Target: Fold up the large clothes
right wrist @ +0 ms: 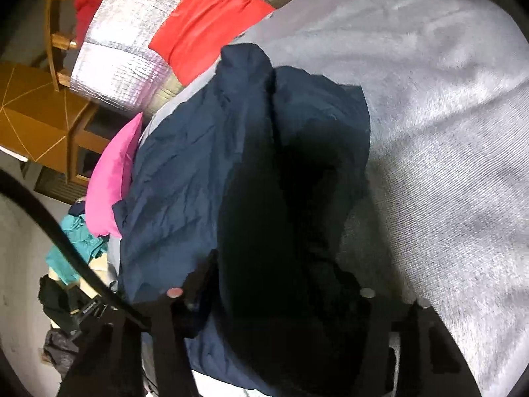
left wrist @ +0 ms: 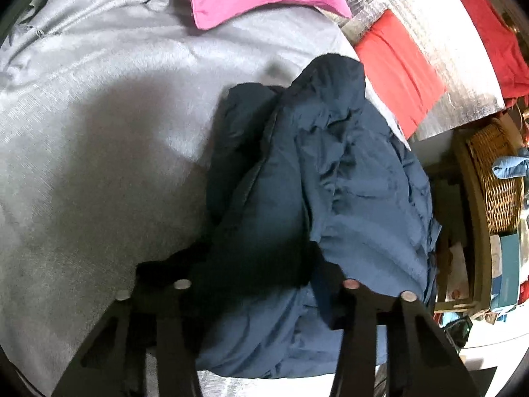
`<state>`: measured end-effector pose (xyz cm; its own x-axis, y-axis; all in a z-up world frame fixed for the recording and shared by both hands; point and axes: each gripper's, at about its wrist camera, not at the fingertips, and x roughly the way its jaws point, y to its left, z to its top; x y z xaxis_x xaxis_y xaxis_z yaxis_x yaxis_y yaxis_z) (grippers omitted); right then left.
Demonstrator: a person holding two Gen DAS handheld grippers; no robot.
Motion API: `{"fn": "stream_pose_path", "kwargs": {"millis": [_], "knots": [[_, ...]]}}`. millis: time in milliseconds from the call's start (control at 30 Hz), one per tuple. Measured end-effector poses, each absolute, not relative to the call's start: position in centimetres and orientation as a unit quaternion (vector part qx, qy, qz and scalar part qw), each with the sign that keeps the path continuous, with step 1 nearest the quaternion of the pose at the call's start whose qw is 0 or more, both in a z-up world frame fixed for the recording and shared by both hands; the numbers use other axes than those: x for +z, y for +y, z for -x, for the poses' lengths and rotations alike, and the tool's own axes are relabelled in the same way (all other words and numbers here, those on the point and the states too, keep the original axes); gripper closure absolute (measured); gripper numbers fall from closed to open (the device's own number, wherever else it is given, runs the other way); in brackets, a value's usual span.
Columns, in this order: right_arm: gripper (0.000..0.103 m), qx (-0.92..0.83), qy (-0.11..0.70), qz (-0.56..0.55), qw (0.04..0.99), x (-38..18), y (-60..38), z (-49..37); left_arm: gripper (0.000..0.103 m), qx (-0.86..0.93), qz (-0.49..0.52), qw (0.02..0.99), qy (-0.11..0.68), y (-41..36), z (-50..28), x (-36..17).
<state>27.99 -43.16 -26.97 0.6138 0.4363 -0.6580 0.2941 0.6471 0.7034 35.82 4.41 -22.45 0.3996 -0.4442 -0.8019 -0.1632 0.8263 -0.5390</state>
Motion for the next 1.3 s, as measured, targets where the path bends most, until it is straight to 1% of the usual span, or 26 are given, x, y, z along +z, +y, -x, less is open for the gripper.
{"fn": "stream_pose_path", "kwargs": {"millis": [133, 200, 300, 900, 1000, 1100, 1133, 1167, 1200, 1233, 1300], "knots": [[0.057, 0.045, 0.425, -0.411, 0.805, -25.7, -43.0, -27.5, 0.071, -0.091, 0.275, 0.797, 0.530, 4.9, -35.0, -21.6], [0.059, 0.043, 0.423, -0.404, 0.810, -25.2, -42.7, -27.4, 0.076, -0.096, 0.278, 0.798, 0.526, 5.3, -34.6, -21.3], [0.060, 0.045, 0.420, -0.402, 0.813, -24.8, -42.6, -27.0, 0.080, -0.102, 0.282, 0.798, 0.522, 5.6, -33.9, -20.9], [0.061, 0.061, 0.433, -0.406, 0.803, -24.7, -43.3, -21.1, 0.081, -0.126, 0.259, 0.792, 0.538, 6.6, -30.9, -19.6], [0.061, 0.060, 0.438, -0.401, 0.802, -25.5, -43.1, -21.0, 0.081, -0.119, 0.260, 0.794, 0.536, 6.9, -30.6, -19.8], [0.060, 0.062, 0.446, -0.432, 0.781, -27.3, -43.7, -20.9, 0.079, -0.104, 0.255, 0.801, 0.531, 6.5, -30.6, -20.4], [0.059, 0.061, 0.444, -0.438, 0.779, -27.5, -43.9, -20.7, 0.076, -0.102, 0.252, 0.801, 0.533, 6.5, -30.7, -20.8], [0.054, 0.054, 0.439, -0.449, 0.776, -27.8, -44.2, -20.4, 0.074, -0.100, 0.249, 0.799, 0.539, 6.4, -30.6, -21.0], [0.049, 0.051, 0.438, -0.454, 0.774, -27.9, -44.3, -20.1, 0.068, -0.098, 0.247, 0.795, 0.545, 6.4, -30.6, -21.2], [0.048, 0.050, 0.439, -0.458, 0.771, -28.0, -44.4, -19.8, 0.061, -0.098, 0.251, 0.791, 0.549, 6.6, -30.6, -21.5], [0.046, 0.044, 0.439, -0.461, 0.770, -27.7, -44.7, -19.2, 0.060, -0.097, 0.264, 0.789, 0.546, 7.1, -30.1, -21.4]]}}
